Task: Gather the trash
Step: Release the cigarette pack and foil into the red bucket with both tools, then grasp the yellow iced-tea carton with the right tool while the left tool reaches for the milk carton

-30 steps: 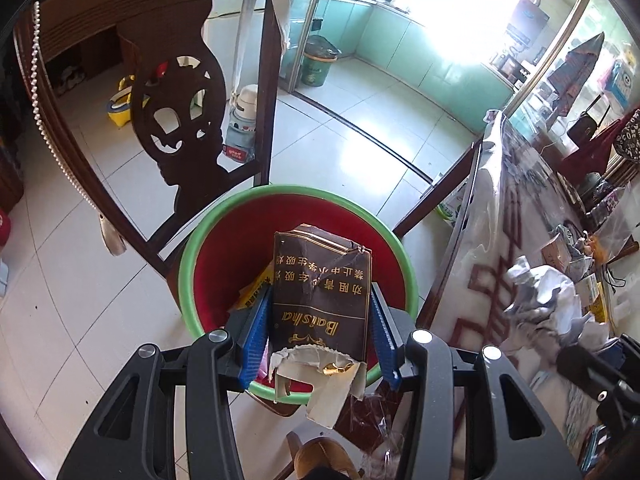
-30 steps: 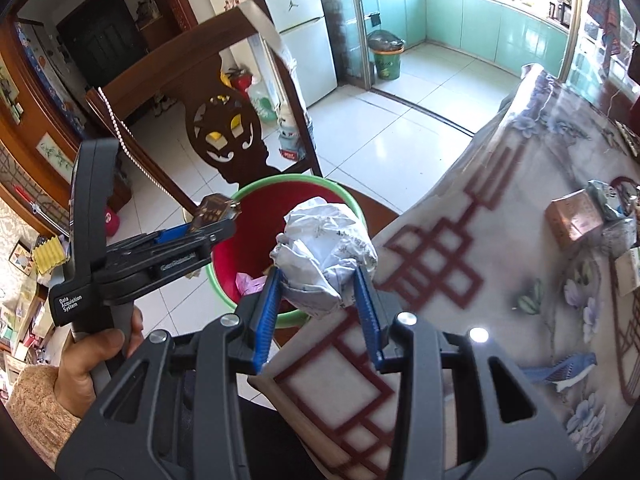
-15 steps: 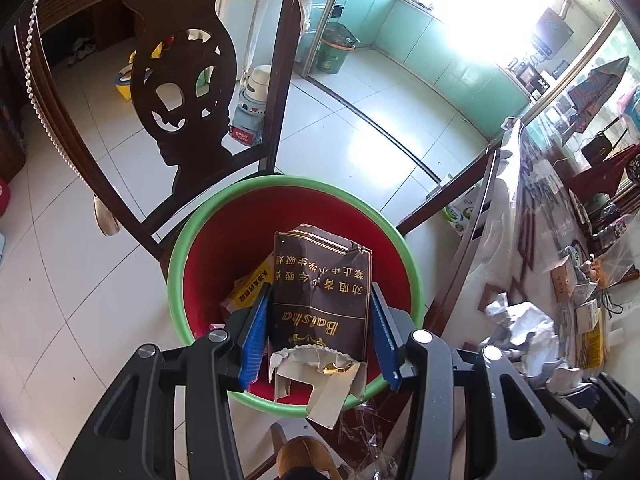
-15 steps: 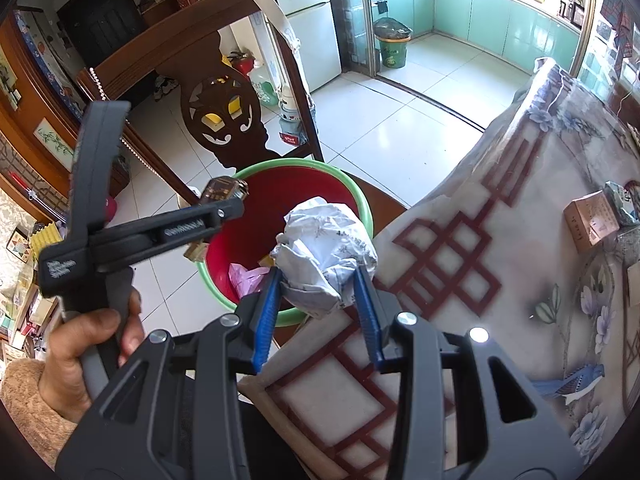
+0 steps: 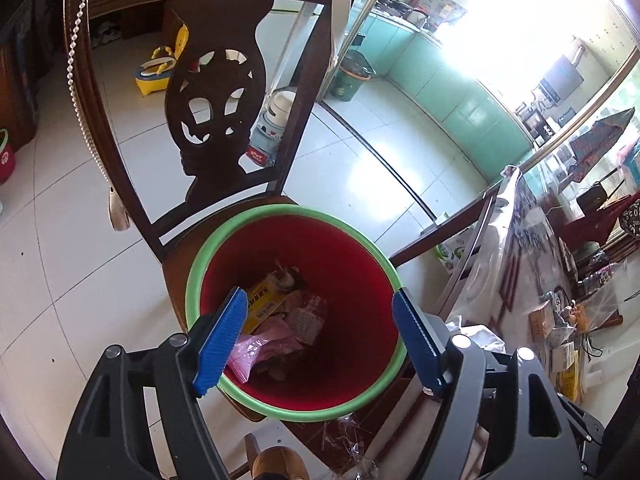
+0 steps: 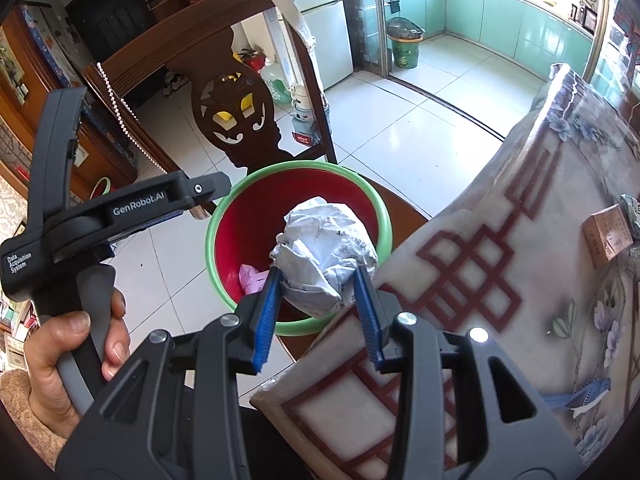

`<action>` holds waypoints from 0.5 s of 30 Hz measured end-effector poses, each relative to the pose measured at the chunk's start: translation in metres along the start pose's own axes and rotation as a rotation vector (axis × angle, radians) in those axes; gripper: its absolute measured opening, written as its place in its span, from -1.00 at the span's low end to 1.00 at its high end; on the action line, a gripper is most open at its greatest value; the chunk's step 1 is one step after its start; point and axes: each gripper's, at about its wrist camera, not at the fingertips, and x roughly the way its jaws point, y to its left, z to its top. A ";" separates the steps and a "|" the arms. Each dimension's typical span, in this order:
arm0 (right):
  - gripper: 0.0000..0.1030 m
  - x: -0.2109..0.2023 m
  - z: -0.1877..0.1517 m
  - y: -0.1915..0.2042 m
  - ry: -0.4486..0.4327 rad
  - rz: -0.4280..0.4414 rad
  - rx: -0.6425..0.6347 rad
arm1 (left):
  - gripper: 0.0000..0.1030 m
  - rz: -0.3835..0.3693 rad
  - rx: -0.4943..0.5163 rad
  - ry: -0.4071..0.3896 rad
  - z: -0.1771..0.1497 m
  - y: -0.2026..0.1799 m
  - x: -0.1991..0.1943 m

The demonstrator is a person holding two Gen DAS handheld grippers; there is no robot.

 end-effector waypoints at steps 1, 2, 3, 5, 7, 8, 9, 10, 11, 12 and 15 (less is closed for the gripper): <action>-0.29 0.002 0.002 0.001 0.002 0.002 -0.002 | 0.39 0.003 0.000 -0.002 0.000 0.000 0.000; -0.27 0.003 0.003 0.001 0.002 0.004 -0.003 | 0.39 0.005 0.001 -0.003 0.000 -0.001 0.000; -0.16 0.004 0.005 0.001 0.000 0.009 0.000 | 0.39 0.006 0.002 -0.002 0.000 -0.002 0.000; 0.24 0.006 0.008 0.000 -0.005 0.010 0.010 | 0.40 0.007 0.007 -0.001 0.000 -0.003 0.000; 0.30 0.003 0.010 -0.002 -0.024 0.007 0.019 | 0.40 0.012 0.016 -0.001 0.000 -0.004 0.000; 0.30 0.001 0.009 -0.003 -0.029 0.009 0.022 | 0.40 0.015 0.021 -0.002 0.000 -0.004 0.000; 0.30 -0.002 0.008 -0.005 -0.032 0.009 0.026 | 0.40 0.018 0.025 -0.002 0.000 -0.004 0.000; 0.30 -0.005 0.005 -0.006 -0.035 0.005 0.027 | 0.40 0.023 0.028 -0.002 0.000 -0.003 0.001; 0.30 -0.008 0.002 -0.008 -0.036 0.001 0.029 | 0.40 0.026 0.029 0.000 0.000 -0.003 0.001; 0.30 -0.013 -0.003 -0.012 -0.038 -0.005 0.031 | 0.40 0.028 0.029 0.002 0.000 -0.002 0.002; 0.36 -0.029 -0.020 -0.026 -0.046 -0.030 0.049 | 0.40 0.036 0.040 0.002 -0.001 -0.003 0.002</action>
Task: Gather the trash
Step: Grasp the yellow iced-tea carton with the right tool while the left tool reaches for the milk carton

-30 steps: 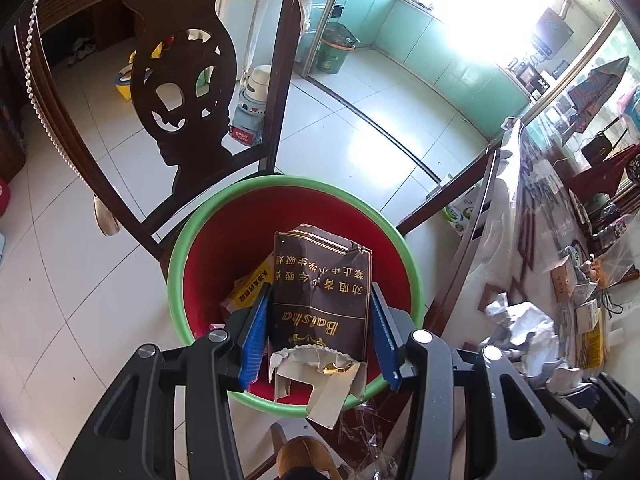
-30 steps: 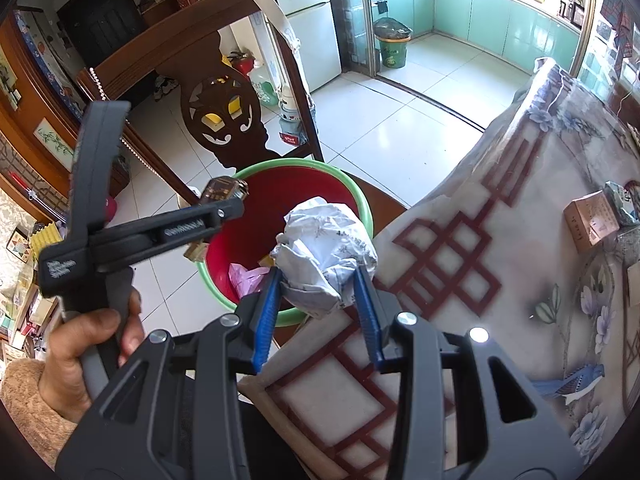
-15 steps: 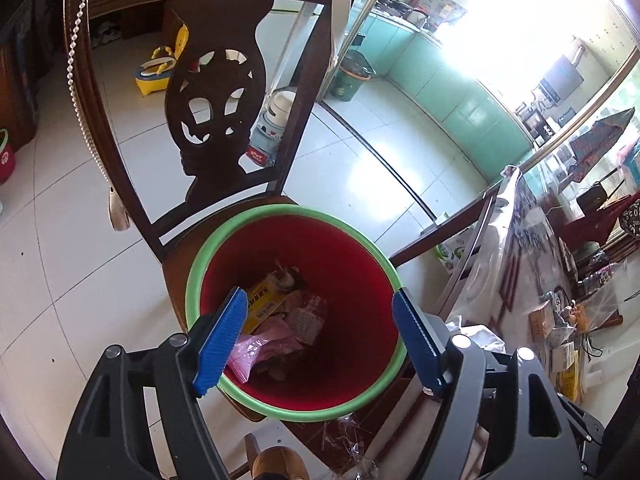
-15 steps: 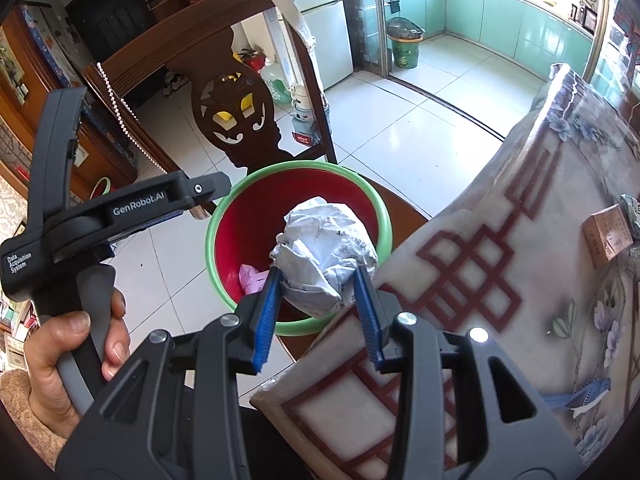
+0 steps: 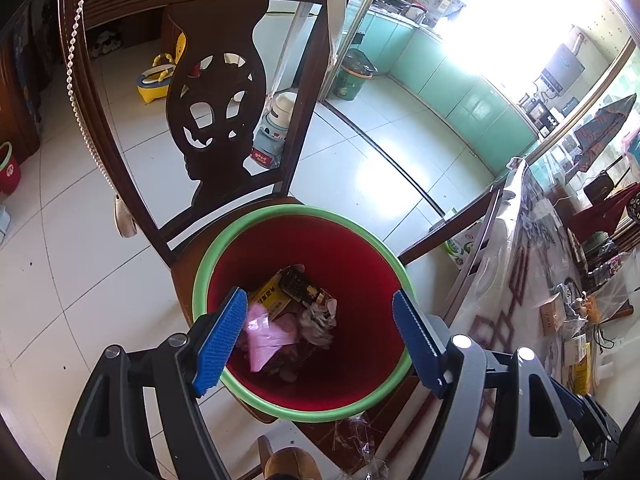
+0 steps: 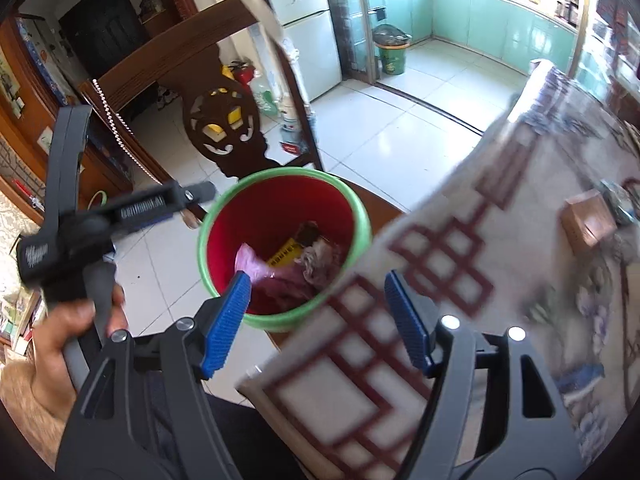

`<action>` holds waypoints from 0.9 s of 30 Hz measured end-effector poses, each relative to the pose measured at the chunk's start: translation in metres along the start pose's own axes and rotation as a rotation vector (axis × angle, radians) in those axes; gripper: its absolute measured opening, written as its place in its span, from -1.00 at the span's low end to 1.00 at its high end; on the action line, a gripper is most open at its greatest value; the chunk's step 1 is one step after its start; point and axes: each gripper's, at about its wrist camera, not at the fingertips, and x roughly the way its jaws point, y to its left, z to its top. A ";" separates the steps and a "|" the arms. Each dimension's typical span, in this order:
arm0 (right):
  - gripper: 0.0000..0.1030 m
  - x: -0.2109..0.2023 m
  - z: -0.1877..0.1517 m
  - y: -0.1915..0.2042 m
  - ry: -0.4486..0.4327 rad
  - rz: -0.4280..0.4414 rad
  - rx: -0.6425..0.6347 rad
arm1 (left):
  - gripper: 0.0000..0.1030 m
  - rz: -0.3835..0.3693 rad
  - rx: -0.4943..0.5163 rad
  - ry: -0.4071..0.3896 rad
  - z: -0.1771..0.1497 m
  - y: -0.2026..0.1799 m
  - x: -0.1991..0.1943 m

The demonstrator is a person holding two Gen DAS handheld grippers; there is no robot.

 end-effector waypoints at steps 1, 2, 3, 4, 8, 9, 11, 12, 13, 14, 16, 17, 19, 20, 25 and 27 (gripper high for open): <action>0.39 -0.005 -0.005 -0.006 -0.003 -0.006 0.007 | 0.40 0.003 0.005 0.000 0.000 0.000 0.000; 0.39 -0.012 -0.012 -0.013 -0.007 -0.018 0.017 | 0.40 0.006 0.010 0.000 -0.001 -0.001 0.000; 0.40 -0.021 -0.020 -0.022 -0.010 -0.039 0.026 | 0.40 0.007 0.014 0.001 -0.001 -0.002 0.000; 0.40 -0.028 -0.027 -0.030 -0.013 -0.059 0.033 | 0.40 0.007 0.019 0.002 -0.001 -0.003 0.000; 0.46 -0.054 -0.054 -0.066 -0.026 -0.147 0.076 | 0.40 0.007 0.048 0.001 -0.004 -0.012 -0.002; 0.47 -0.060 -0.060 -0.076 -0.029 -0.167 0.094 | 0.40 0.008 0.058 -0.001 -0.004 -0.015 -0.003; 0.47 -0.075 -0.074 -0.104 -0.038 -0.200 0.152 | 0.40 0.016 0.077 -0.004 -0.006 -0.020 -0.004; 0.47 -0.079 -0.079 -0.114 -0.041 -0.214 0.173 | 0.40 0.019 0.088 -0.005 -0.007 -0.024 -0.004; 0.47 -0.085 -0.086 -0.129 -0.043 -0.236 0.201 | 0.40 0.021 0.099 -0.005 -0.008 -0.027 -0.004; 0.47 -0.091 -0.093 -0.145 -0.044 -0.262 0.227 | 0.40 0.021 0.110 -0.004 -0.009 -0.031 -0.005; 0.47 -0.100 -0.102 -0.170 -0.046 -0.308 0.259 | 0.40 0.019 0.130 -0.001 -0.011 -0.036 -0.006; 0.47 -0.105 -0.106 -0.185 -0.050 -0.334 0.273 | 0.40 0.019 0.139 -0.002 -0.012 -0.039 -0.006; 0.47 -0.118 -0.112 -0.219 -0.059 -0.400 0.302 | 0.41 0.021 0.158 -0.007 -0.014 -0.045 -0.008; 0.47 -0.124 -0.114 -0.236 -0.062 -0.434 0.317 | 0.42 0.022 0.163 -0.008 -0.015 -0.048 -0.008; 0.47 -0.149 -0.110 -0.340 -0.060 -0.559 0.440 | 0.42 0.023 0.169 0.003 -0.016 -0.059 -0.006; 0.58 -0.149 -0.104 -0.367 -0.033 -0.611 0.432 | 0.42 0.024 0.176 0.001 -0.016 -0.066 -0.006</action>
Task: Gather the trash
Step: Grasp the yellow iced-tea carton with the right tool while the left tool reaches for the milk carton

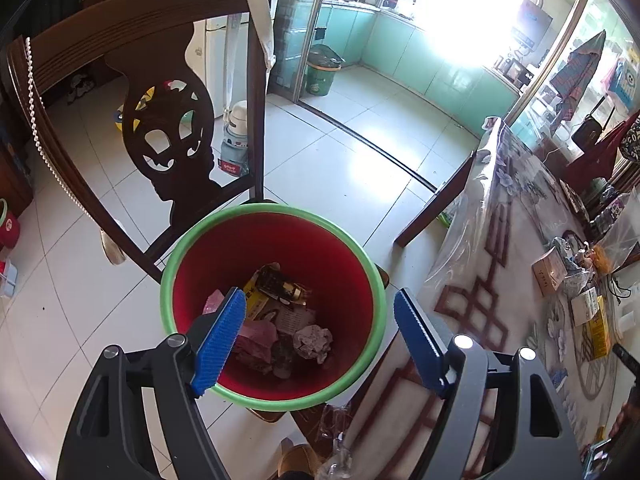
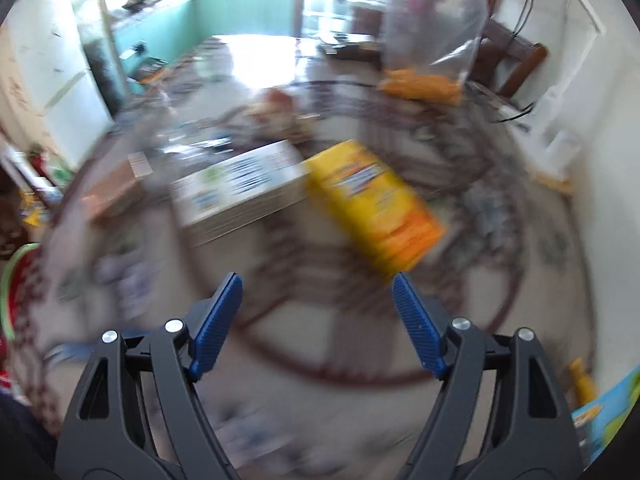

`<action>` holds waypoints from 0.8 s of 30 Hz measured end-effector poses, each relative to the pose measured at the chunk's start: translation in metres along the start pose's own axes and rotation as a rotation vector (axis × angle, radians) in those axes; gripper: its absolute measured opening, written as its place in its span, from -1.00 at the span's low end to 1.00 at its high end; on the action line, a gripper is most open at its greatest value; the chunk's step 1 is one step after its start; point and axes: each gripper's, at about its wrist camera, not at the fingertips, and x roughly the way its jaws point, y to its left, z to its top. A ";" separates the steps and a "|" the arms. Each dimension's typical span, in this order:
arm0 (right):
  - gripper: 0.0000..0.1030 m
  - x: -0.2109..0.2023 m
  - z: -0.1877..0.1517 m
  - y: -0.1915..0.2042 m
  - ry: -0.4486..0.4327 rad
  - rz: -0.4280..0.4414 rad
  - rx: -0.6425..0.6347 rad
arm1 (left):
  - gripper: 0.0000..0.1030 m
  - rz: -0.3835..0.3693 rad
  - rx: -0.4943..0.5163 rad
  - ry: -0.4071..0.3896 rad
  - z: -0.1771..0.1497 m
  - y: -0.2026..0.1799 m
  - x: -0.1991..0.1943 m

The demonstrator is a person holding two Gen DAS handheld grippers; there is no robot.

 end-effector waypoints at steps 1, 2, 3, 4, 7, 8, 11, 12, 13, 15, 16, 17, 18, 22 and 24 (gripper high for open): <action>0.60 0.011 0.009 -0.008 0.022 -0.022 -0.018 | 0.42 0.001 0.007 0.000 0.000 -0.004 0.000; 0.60 0.022 0.016 -0.013 0.047 -0.032 -0.037 | 0.42 0.001 0.016 0.002 0.000 -0.008 0.000; 0.61 0.030 0.020 -0.015 0.062 -0.041 -0.051 | 0.42 0.001 0.023 0.005 0.000 -0.012 0.001; 0.62 0.040 0.025 -0.017 0.080 -0.056 -0.074 | 0.42 0.002 0.034 0.009 0.000 -0.017 0.002; 0.68 0.069 0.033 -0.018 0.135 -0.080 -0.128 | 0.42 0.003 0.060 0.018 0.000 -0.029 0.004; 0.68 0.078 0.035 -0.018 0.151 -0.087 -0.139 | 0.42 0.001 0.070 0.021 0.000 -0.034 0.004; 0.77 0.096 0.035 -0.015 0.177 -0.133 -0.166 | 0.42 -0.004 0.103 0.026 -0.001 -0.049 0.006; 0.79 0.099 0.037 -0.015 0.174 -0.141 -0.172 | 0.42 -0.002 0.116 0.029 -0.002 -0.054 0.006; 0.78 0.100 0.037 -0.015 0.170 -0.141 -0.173 | 0.42 -0.001 0.131 0.034 -0.003 -0.060 0.008; 0.76 0.098 0.036 -0.015 0.156 -0.111 -0.178 | 0.42 0.000 0.151 0.040 -0.004 -0.068 0.009; 0.70 0.096 0.036 -0.013 0.151 -0.102 -0.184 | 0.42 0.001 0.157 0.042 -0.004 -0.071 0.010; 0.65 0.094 0.034 -0.011 0.146 -0.101 -0.198 | 0.42 -0.001 0.162 0.047 -0.005 -0.075 0.011; 0.50 0.092 0.031 -0.009 0.142 -0.116 -0.217 | 0.42 -0.005 0.164 0.051 -0.005 -0.079 0.011; 0.09 0.079 0.024 -0.014 0.127 -0.125 -0.217 | 0.42 -0.011 0.197 0.056 -0.009 -0.095 0.011; 0.08 0.072 0.024 -0.020 0.129 -0.067 -0.178 | 0.42 -0.008 0.218 0.057 -0.012 -0.103 0.012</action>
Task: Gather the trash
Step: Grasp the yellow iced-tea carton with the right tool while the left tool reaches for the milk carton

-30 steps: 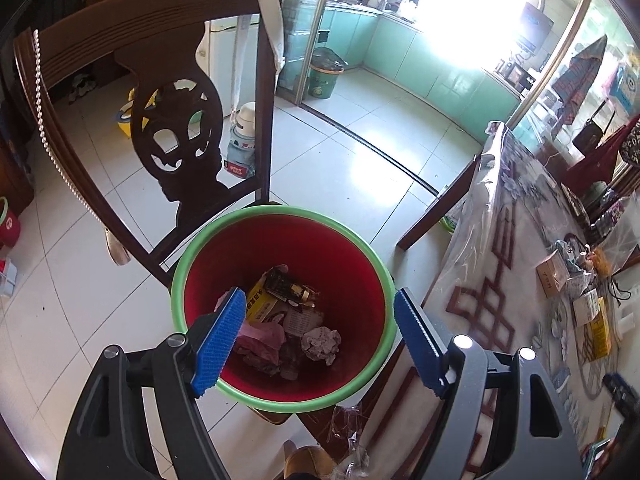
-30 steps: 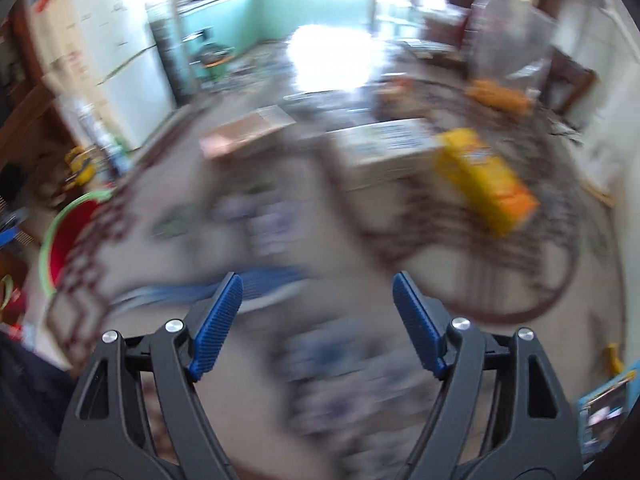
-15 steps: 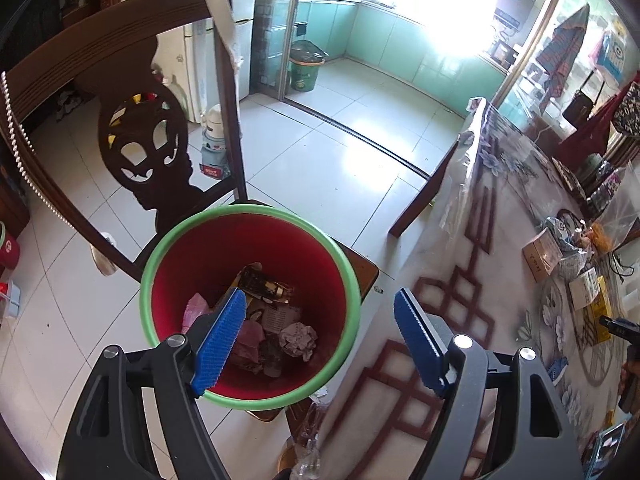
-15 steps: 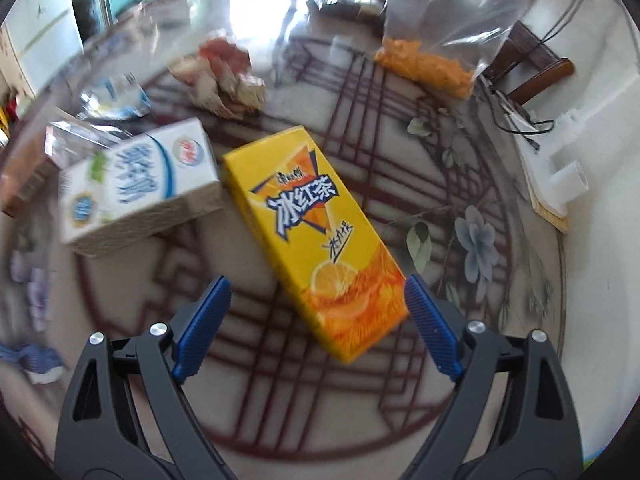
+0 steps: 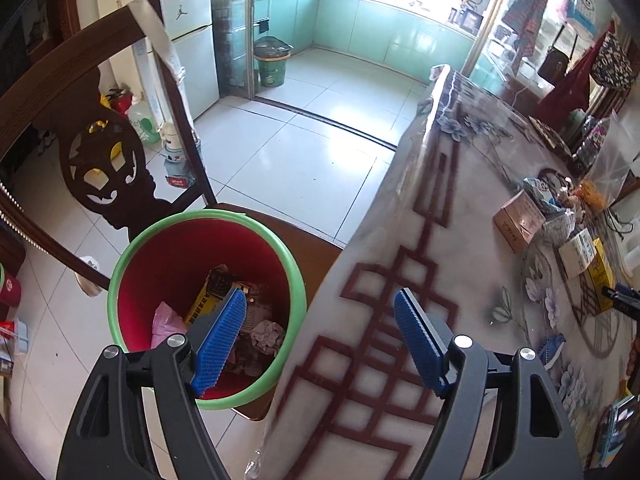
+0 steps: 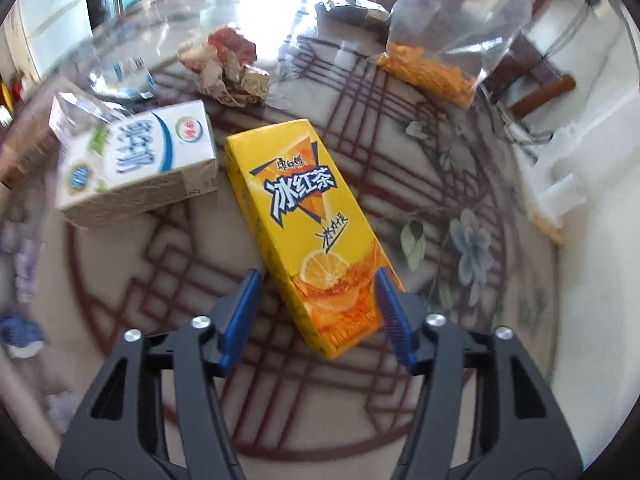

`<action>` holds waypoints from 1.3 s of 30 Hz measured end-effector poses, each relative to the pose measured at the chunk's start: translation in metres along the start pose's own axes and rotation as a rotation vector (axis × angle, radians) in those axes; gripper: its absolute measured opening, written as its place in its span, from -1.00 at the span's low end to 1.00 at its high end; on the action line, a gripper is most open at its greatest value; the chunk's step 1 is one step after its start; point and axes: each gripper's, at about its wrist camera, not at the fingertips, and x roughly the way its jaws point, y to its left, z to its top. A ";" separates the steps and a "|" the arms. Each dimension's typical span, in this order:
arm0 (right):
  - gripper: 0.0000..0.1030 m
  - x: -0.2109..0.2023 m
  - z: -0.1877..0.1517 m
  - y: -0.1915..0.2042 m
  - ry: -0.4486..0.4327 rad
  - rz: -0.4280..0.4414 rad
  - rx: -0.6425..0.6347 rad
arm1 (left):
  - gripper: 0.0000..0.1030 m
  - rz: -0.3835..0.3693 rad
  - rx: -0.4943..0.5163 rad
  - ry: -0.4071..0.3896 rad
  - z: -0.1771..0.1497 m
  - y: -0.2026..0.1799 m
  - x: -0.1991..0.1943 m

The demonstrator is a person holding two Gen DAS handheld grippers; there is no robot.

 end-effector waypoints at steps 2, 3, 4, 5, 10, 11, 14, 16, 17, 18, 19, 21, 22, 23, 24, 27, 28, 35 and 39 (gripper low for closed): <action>0.14 -0.002 0.001 -0.012 -0.002 0.060 0.045 | 0.42 0.004 0.016 0.007 -0.001 -0.006 0.002; 0.40 0.000 0.002 -0.018 -0.005 0.069 0.069 | 0.42 0.006 0.022 0.011 -0.001 -0.008 0.003; 0.65 0.001 0.002 -0.027 -0.014 0.075 0.101 | 0.42 0.008 0.027 0.017 -0.002 -0.009 0.004; 0.69 0.004 0.003 -0.032 -0.018 0.074 0.119 | 0.42 0.008 0.030 0.019 -0.002 -0.010 0.005; 0.69 0.029 0.007 -0.042 0.049 0.138 0.184 | 0.42 0.013 0.029 0.037 -0.001 -0.008 0.010; 0.65 0.034 0.007 -0.040 0.058 0.146 0.186 | 0.42 0.008 0.023 0.038 -0.001 -0.007 0.010; 0.40 0.033 0.002 -0.030 0.060 0.142 0.185 | 0.42 0.008 0.037 0.033 -0.001 -0.010 0.010; 0.32 0.023 -0.008 -0.027 0.051 0.179 0.220 | 0.42 0.018 0.067 0.025 -0.002 -0.016 0.010; 0.32 0.018 -0.015 -0.026 0.048 0.202 0.252 | 0.42 0.016 0.089 0.018 -0.003 -0.021 0.008; 0.29 0.010 -0.028 -0.025 0.046 0.240 0.299 | 0.42 0.016 0.110 0.012 -0.004 -0.026 0.007; 0.28 0.007 -0.038 -0.023 0.054 0.258 0.325 | 0.42 0.021 0.145 0.006 -0.006 -0.035 0.006; 0.28 0.001 -0.057 -0.019 0.096 0.294 0.366 | 0.42 0.024 0.220 -0.002 -0.011 -0.054 0.004; 0.31 -0.002 -0.067 -0.013 0.145 0.327 0.365 | 0.42 0.024 0.261 -0.008 -0.014 -0.067 0.002; 0.33 -0.004 -0.072 -0.008 0.178 0.350 0.355 | 0.42 0.007 0.289 -0.019 -0.017 -0.080 0.000; 0.51 -0.010 -0.078 0.000 0.182 0.364 0.345 | 0.42 -0.020 0.304 -0.025 -0.019 -0.092 -0.002; 0.75 -0.035 -0.088 0.007 0.086 0.361 0.362 | 0.48 -0.132 0.362 -0.016 -0.021 -0.149 0.001; 0.75 -0.039 -0.087 0.007 0.061 0.363 0.370 | 0.49 -0.159 0.389 -0.008 -0.020 -0.169 0.003; 0.09 -0.008 -0.069 0.026 0.076 0.228 0.235 | 0.51 -0.208 0.613 -0.054 -0.001 -0.317 0.006; 0.11 -0.020 -0.069 0.005 0.041 0.241 0.294 | 0.62 -0.201 0.697 -0.022 0.004 -0.356 0.020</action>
